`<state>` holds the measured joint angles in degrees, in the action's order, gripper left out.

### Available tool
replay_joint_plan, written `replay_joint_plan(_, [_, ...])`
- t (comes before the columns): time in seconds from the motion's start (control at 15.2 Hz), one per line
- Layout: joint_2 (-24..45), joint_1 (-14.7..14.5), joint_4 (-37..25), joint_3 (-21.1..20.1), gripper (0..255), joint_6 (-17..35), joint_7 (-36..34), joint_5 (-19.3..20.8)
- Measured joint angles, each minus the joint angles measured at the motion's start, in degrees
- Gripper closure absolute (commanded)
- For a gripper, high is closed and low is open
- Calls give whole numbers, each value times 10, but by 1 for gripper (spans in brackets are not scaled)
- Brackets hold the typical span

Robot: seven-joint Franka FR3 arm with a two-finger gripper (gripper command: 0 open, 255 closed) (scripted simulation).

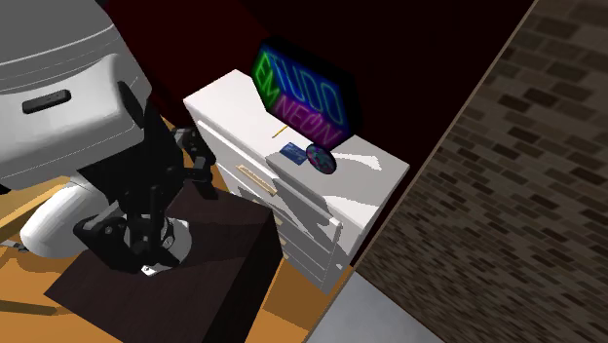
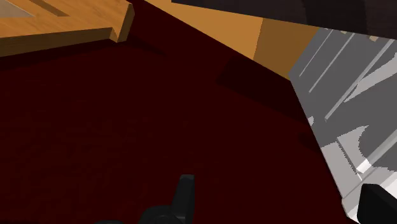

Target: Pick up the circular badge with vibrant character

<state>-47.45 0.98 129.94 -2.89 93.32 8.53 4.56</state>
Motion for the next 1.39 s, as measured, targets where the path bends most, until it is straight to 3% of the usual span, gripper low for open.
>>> replay_joint_plan(0.26, [-6,-1,19,-27,0,9,-41,-18])
replay_joint_plan(0.73, [7,-8,51,-124,0,43,-183,-81])
replay_joint_plan(1.39, [119,11,10,-273,0,114,-390,-142])
